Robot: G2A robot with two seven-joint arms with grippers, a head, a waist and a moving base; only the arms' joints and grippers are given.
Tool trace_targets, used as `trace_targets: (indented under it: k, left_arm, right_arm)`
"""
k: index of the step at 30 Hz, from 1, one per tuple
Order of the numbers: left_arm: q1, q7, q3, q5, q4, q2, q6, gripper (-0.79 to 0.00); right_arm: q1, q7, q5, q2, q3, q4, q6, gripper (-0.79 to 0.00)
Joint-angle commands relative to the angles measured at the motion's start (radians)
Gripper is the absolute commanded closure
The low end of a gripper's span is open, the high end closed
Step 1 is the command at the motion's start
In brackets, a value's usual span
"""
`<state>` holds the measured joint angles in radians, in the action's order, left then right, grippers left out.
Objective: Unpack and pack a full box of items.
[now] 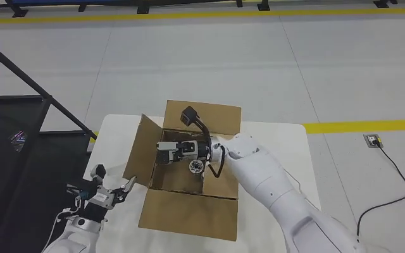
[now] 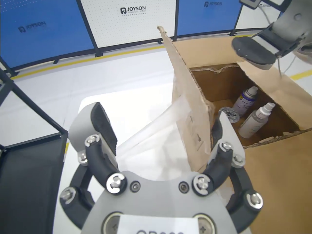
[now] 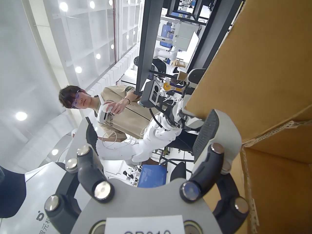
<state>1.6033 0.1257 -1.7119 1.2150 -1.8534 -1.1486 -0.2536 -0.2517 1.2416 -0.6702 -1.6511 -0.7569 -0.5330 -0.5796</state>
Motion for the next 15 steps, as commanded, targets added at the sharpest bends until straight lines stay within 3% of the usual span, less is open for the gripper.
trace_targets:
  k: [1,8,15]
  left_arm:
    - [0.000,-0.011,-0.020,-0.030,0.009,0.000,0.006,-0.785]
    - [-0.012,-0.051,-0.048,-0.024,0.068,0.004,-0.020,-0.785]
    - [-0.045,-0.094,-0.002,0.044,0.136,0.002,0.019,-0.785]
  right_arm:
    - [-0.010,-0.004,0.027,0.017,-0.016,-0.028,-0.003,-0.785]
    - [-0.114,-0.049,0.140,0.110,-0.130,-0.218,-0.048,-0.785]
    - [-0.368,-0.114,0.325,0.220,-0.341,-0.635,-0.057,-0.785]
